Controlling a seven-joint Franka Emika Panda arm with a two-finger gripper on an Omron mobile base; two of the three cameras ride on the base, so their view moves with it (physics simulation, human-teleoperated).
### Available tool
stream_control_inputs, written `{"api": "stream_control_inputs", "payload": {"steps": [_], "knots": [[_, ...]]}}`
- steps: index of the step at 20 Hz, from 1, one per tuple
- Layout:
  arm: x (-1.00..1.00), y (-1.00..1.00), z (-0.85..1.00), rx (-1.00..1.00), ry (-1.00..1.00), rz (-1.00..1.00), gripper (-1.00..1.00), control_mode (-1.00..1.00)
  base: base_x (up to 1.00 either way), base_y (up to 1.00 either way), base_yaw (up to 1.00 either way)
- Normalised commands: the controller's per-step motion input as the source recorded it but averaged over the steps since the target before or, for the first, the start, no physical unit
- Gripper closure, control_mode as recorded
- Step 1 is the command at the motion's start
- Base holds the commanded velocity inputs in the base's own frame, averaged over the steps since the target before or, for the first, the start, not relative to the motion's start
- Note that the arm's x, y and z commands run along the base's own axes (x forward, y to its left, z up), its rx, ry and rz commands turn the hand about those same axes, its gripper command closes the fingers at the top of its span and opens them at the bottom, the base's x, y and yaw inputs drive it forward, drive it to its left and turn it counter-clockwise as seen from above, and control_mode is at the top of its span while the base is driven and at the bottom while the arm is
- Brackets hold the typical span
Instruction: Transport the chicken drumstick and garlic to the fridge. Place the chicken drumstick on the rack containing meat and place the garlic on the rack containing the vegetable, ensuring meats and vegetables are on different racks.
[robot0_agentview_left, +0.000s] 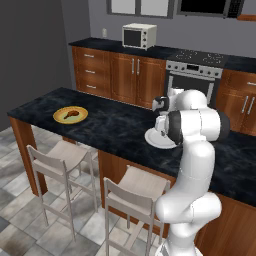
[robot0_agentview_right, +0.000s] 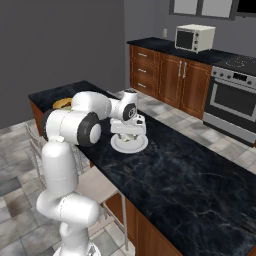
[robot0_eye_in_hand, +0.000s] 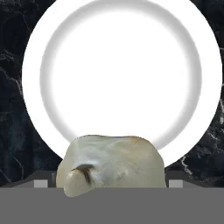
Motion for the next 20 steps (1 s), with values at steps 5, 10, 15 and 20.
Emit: {"api": "stream_control_inputs", "payload": {"steps": [5,10,15,20], "knots": [[-1.00,0.00,0.79,0.00,-0.08,0.00,1.00,-1.00,0.00,0.00,0.00],[-1.00,0.07,0.87,0.00,-0.01,0.00,1.00,-1.00,0.00,0.00,0.00],[-1.00,0.12,0.83,0.00,-0.01,0.00,1.00,-1.00,0.00,0.00,0.00],[-1.00,0.18,0.70,0.00,-0.03,0.00,1.00,-1.00,0.00,0.00,0.00]]}}
